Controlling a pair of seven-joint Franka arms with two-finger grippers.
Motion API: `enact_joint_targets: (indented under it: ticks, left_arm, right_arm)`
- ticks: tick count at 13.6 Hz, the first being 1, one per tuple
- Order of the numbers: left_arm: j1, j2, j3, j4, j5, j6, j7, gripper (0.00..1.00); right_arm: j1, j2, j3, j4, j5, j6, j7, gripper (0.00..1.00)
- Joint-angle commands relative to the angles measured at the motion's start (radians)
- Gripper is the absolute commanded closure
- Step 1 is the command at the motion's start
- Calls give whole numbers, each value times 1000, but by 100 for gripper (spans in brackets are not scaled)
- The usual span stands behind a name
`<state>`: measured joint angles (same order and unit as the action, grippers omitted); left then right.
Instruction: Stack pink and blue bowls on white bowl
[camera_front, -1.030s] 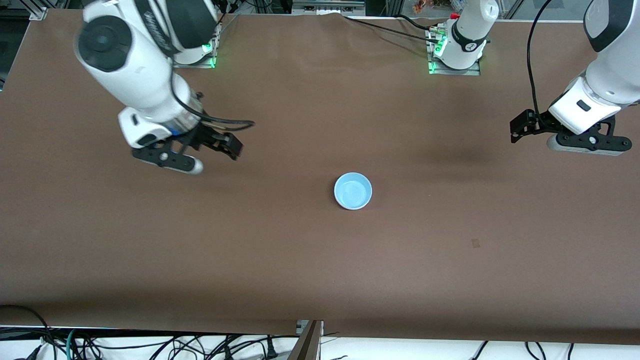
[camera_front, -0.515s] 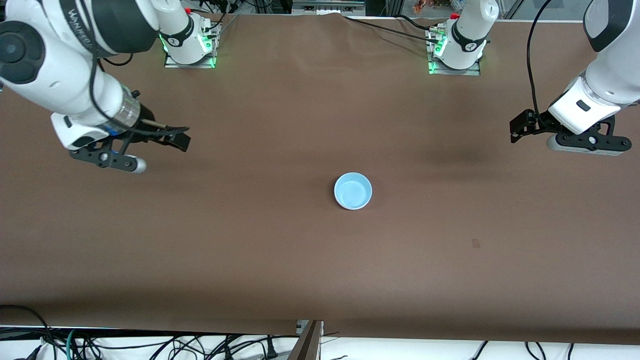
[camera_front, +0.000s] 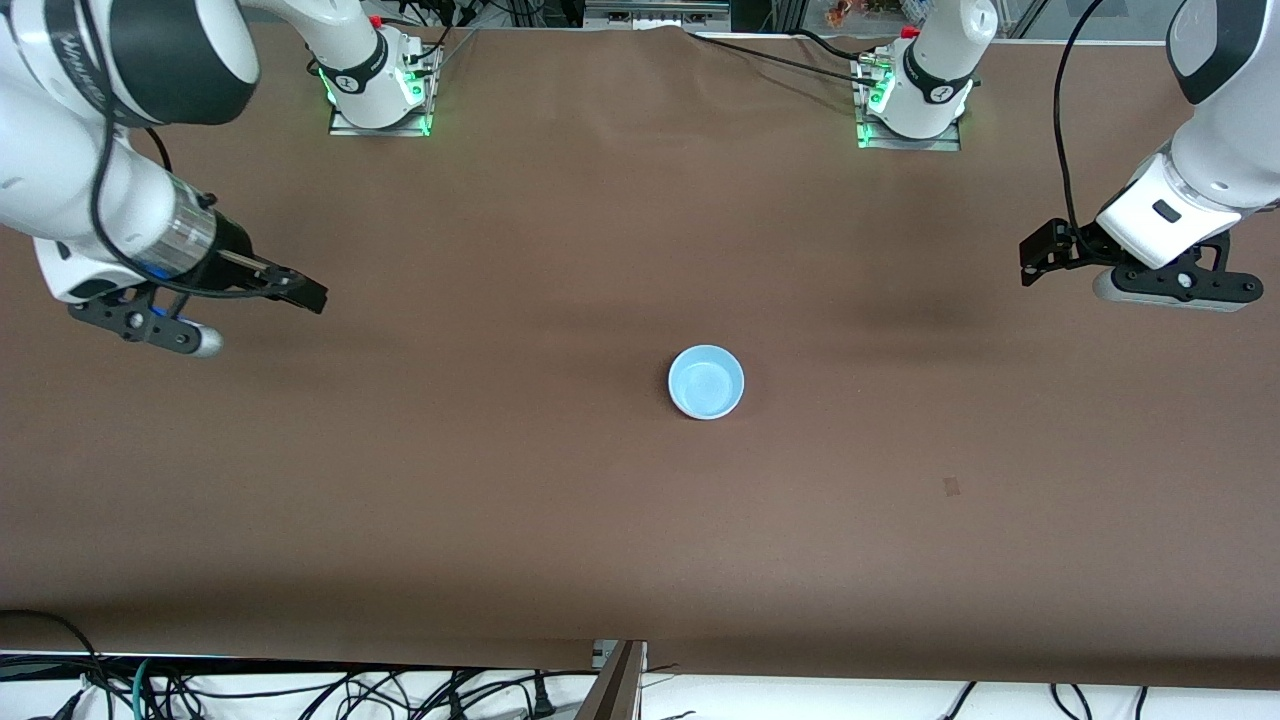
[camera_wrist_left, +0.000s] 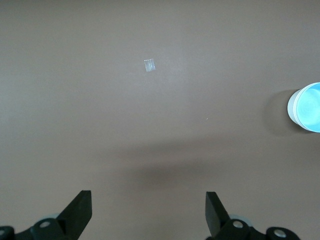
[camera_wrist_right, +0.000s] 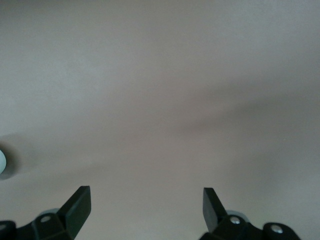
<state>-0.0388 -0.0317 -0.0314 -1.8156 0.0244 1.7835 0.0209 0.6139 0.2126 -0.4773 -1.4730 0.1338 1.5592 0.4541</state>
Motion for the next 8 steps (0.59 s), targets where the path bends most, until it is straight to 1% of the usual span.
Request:
enact_joint_targets:
  ticks: [1, 2, 3, 4, 5, 6, 7, 8]
  left_arm:
    - [-3, 10, 2, 25, -8, -18, 17, 0]
    - [-3, 10, 2, 25, -8, -19, 17, 0]
    - [-3, 10, 2, 25, -8, -19, 17, 0]
    - [-3, 10, 2, 25, -8, -18, 16, 0]
    - [-3, 10, 2, 25, -8, -19, 16, 0]
    - [-3, 10, 2, 25, -8, -18, 16, 0]
    - [-3, 10, 2, 25, -8, -19, 17, 0]
    - [-3, 10, 2, 25, -8, -19, 16, 0]
  right_arm:
    - [0, -55, 12, -55, -16, 24, -8, 1]
    - [-2, -56, 16, -58, -17, 28, -9, 1]
    - [-37, -59, 43, -58, -17, 28, -11, 1]
    - [-116, -62, 136, -58, -19, 32, -9, 1]
    - [-228, -68, 255, -58, -22, 33, -9, 1]
    - [-318, -78, 360, -75, -42, 42, -9, 1]
    - [-383, -99, 437, -114, -68, 74, -9, 1]
    - [-434, -129, 491, -163, -75, 114, -11, 1]
